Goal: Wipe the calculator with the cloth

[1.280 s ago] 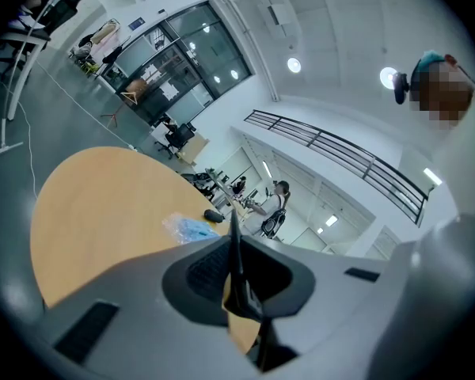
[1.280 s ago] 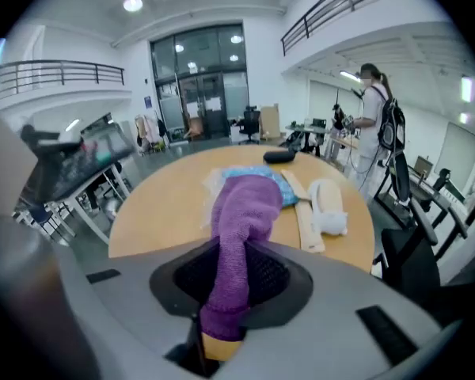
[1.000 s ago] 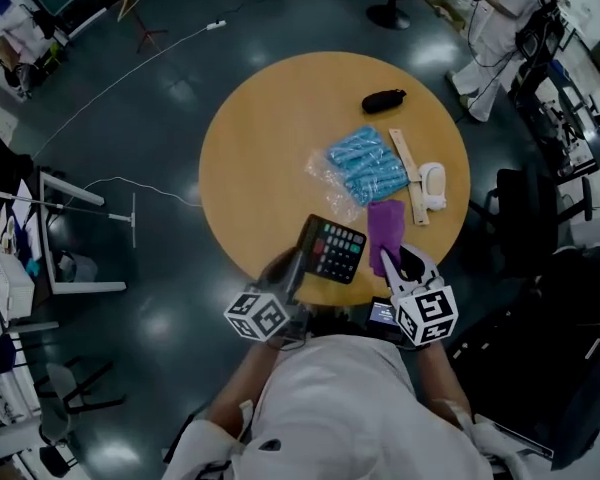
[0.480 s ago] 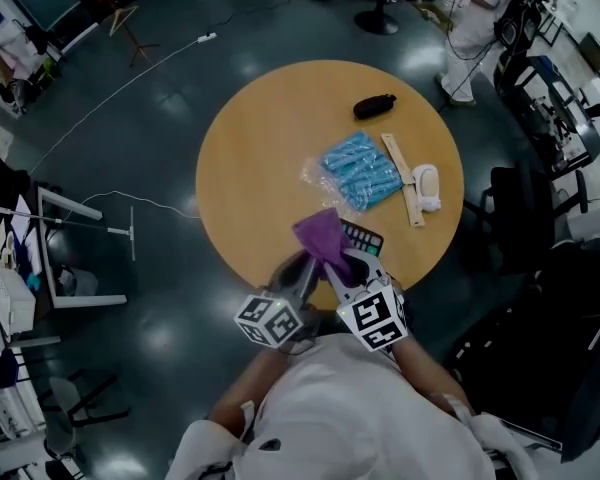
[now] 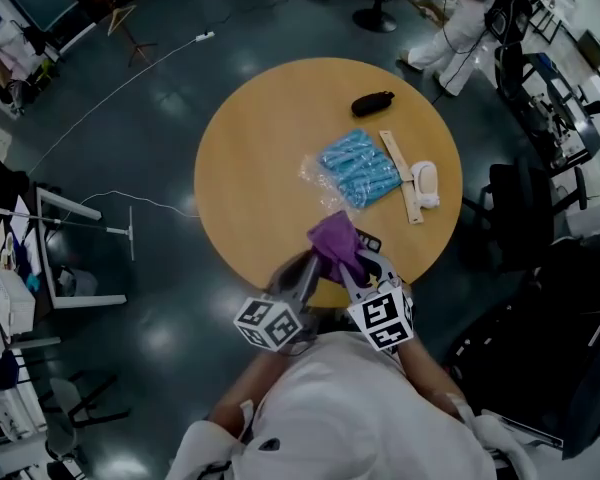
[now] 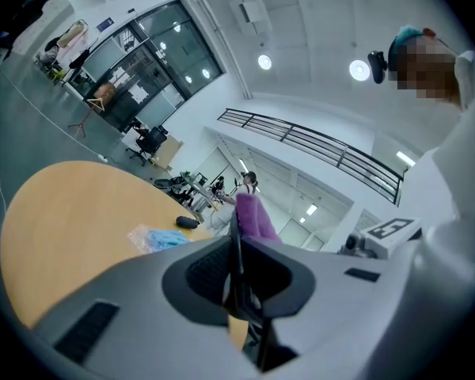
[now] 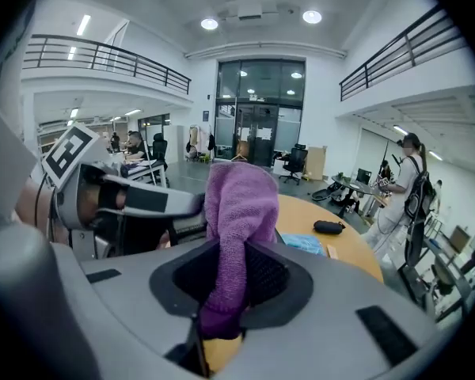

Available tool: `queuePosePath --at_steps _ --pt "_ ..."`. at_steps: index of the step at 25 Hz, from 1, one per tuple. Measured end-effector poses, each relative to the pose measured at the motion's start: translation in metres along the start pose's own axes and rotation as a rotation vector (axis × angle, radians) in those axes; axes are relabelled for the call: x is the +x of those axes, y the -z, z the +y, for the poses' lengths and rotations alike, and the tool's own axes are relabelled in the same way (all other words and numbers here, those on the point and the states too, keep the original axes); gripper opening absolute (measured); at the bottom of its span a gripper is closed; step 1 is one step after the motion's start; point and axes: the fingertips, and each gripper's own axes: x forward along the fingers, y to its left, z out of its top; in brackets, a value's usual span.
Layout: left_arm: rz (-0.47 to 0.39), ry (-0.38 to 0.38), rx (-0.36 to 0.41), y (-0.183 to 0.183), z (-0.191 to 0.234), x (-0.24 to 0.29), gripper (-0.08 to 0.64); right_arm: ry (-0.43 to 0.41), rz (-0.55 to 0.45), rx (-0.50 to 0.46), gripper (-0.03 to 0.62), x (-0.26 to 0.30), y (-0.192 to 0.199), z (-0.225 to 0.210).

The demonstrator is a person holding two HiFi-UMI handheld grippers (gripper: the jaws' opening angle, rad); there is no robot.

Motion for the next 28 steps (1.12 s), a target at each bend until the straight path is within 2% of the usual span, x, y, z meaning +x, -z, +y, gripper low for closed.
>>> queuePosePath --at_steps 11,13,15,17,21,24,28 --pt "-0.034 -0.042 0.019 -0.007 0.011 -0.017 0.045 0.102 0.127 0.163 0.084 -0.013 0.079 -0.047" --pt "-0.036 -0.048 0.012 -0.006 0.014 -0.018 0.044 0.136 0.12 0.185 0.084 -0.024 0.083 -0.058" --pt "-0.032 -0.053 0.012 -0.006 0.014 -0.018 0.044 0.169 0.069 0.175 0.084 -0.043 0.065 -0.067" --pt "-0.029 -0.053 0.018 -0.006 0.013 -0.015 0.044 0.162 -0.013 0.145 0.084 -0.057 0.031 -0.064" --pt "-0.03 -0.043 0.014 -0.007 0.005 -0.004 0.044 0.025 -0.13 0.078 0.084 -0.048 -0.031 -0.016" --pt "-0.049 -0.025 -0.02 -0.011 -0.007 0.002 0.044 -0.043 -0.123 0.018 0.084 -0.029 -0.043 0.022" --pt "-0.067 -0.002 -0.068 -0.014 -0.014 0.0 0.044 -0.037 -0.076 -0.029 0.084 -0.021 -0.029 0.029"
